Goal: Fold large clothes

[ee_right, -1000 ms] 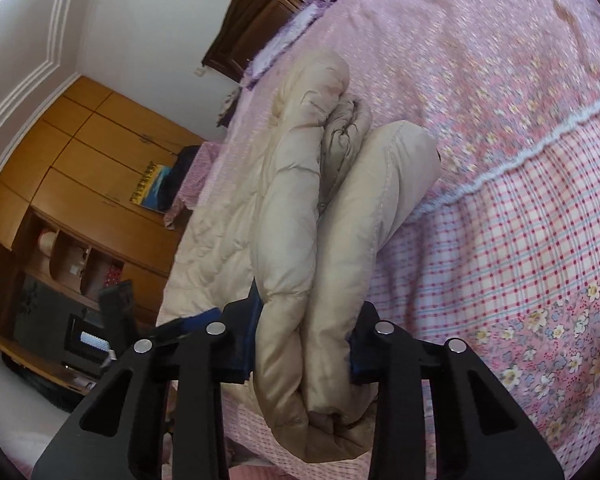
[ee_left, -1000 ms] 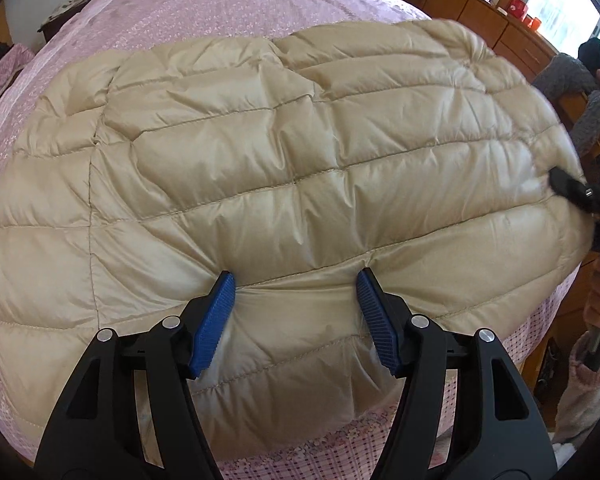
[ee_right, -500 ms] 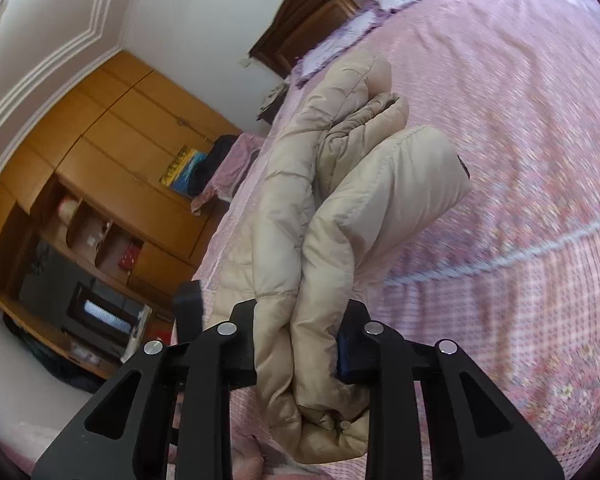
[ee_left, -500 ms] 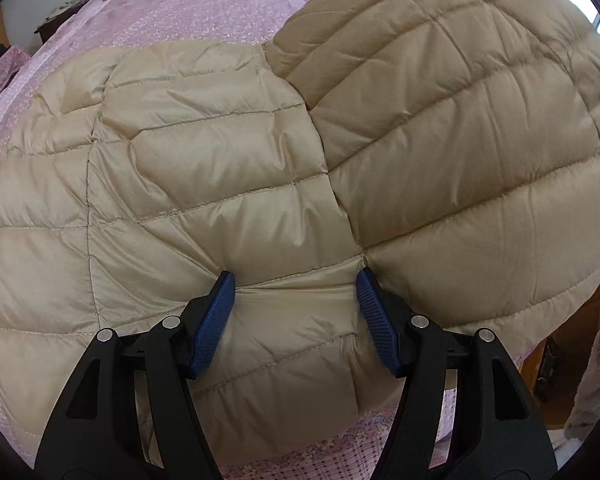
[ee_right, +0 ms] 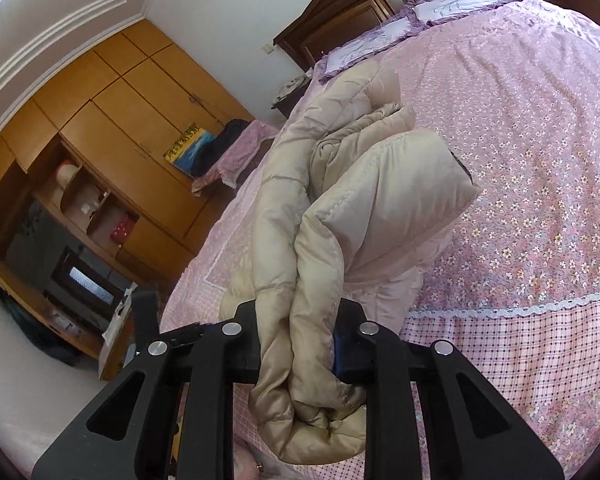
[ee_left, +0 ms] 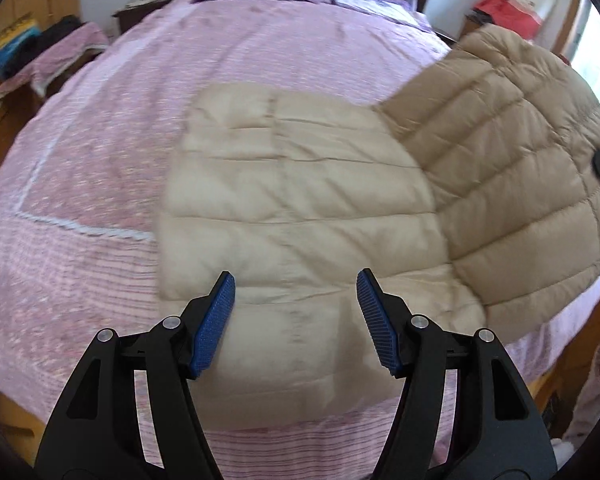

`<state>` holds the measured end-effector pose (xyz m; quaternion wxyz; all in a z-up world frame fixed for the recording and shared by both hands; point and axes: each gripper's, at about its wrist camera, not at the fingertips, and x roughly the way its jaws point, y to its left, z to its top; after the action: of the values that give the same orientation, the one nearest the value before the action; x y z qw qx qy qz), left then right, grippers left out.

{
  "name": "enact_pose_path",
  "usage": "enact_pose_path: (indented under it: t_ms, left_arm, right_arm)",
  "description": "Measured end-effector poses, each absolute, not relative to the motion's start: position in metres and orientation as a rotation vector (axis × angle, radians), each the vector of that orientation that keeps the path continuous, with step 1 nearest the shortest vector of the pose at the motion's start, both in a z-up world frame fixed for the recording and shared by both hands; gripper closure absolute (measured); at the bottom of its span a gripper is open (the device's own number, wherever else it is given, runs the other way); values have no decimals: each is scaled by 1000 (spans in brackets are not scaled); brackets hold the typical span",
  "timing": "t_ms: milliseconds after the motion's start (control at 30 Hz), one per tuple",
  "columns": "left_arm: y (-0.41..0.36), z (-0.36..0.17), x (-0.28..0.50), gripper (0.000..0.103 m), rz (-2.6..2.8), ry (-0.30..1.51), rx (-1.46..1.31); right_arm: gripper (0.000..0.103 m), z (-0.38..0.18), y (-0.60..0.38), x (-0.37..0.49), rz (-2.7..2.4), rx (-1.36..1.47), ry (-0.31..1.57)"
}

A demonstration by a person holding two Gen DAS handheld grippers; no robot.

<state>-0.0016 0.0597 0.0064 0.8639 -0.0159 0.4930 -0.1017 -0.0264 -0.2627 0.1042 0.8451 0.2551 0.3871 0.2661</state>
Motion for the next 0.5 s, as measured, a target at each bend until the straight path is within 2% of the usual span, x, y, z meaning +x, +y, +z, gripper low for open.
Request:
enact_pose_path:
  t_ms: [233,367,500]
  left_arm:
    - [78,4,-1,41,-190,1013,-64]
    - [85,1,4,54,-186,1013,-73]
    - [93,-1,8,57,-186,1021,-93]
  right_arm:
    - [80,109,-256,-22,567,528,816]
    - [80,115,-243,-22,590,506,812]
    - [80,121,-226,-17,632,483,808]
